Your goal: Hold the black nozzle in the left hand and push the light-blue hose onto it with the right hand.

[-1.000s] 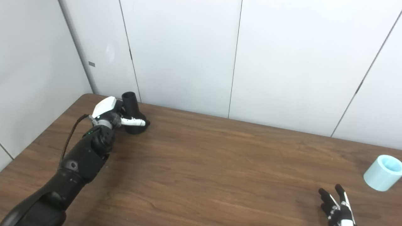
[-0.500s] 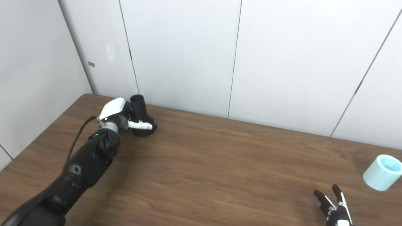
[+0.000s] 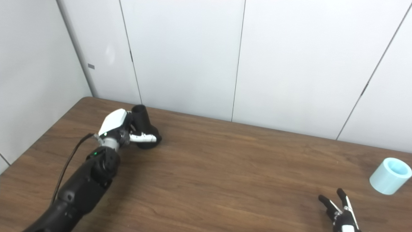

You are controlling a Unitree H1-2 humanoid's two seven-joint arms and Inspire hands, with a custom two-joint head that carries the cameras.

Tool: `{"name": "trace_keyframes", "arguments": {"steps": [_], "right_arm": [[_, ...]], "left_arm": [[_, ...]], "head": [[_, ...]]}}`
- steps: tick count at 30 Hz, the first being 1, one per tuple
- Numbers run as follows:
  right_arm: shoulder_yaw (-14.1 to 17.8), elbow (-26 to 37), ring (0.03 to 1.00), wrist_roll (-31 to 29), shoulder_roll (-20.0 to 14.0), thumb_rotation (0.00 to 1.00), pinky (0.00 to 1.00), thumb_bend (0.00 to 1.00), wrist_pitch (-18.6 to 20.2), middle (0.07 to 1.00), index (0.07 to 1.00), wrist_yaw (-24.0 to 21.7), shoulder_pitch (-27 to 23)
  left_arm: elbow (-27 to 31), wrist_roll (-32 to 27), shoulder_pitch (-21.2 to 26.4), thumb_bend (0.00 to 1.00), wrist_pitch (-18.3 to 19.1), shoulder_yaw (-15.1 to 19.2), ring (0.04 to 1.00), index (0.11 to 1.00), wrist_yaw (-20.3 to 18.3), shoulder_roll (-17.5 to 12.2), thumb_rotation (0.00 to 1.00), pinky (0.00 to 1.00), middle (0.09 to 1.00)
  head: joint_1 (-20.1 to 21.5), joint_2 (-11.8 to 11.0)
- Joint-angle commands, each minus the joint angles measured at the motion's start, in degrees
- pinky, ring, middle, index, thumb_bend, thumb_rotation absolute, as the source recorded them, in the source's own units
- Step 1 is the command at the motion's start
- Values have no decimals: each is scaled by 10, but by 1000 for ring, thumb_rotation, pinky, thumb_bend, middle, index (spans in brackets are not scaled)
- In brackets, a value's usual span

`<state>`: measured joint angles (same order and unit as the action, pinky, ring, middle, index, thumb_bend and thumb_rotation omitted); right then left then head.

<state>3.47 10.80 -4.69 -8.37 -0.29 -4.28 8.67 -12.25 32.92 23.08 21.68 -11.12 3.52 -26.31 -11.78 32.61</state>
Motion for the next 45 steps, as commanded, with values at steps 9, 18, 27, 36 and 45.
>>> {"name": "trace_keyframes", "arguments": {"steps": [9, 18, 27, 36, 45], "right_arm": [[-21, -44, 901, 23, 6, 1000, 904, 549, -17, 826, 964, -1, -4], [-32, -48, 885, 24, 21, 1000, 863, 565, -8, 819, 963, 12, -8], [-43, -54, 868, 32, 33, 1000, 814, 571, -7, 808, 955, 23, -17], [-51, -44, 859, 53, 47, 1000, 789, 516, 14, 818, 948, 43, -21], [-49, -44, 883, 42, 52, 1000, 834, 496, 14, 832, 948, 45, -29]], "left_arm": [[126, 18, -54, 502, 26, -43, 413, 506, -46, 67, 0, 421, 487], [166, 44, -90, 500, -9, -102, 381, 508, -74, 88, 0, 366, 472], [209, 95, -126, 499, -1, -163, 375, 514, -98, 118, 0, 333, 445], [202, 123, -153, 499, -44, -197, 386, 514, -93, 138, 0, 340, 439], [186, 131, -176, 500, -65, -207, 387, 502, -97, 152, 0, 373, 431]], "head": [[48, 4], [93, 9], [132, 16], [171, 32], [194, 38]]}}
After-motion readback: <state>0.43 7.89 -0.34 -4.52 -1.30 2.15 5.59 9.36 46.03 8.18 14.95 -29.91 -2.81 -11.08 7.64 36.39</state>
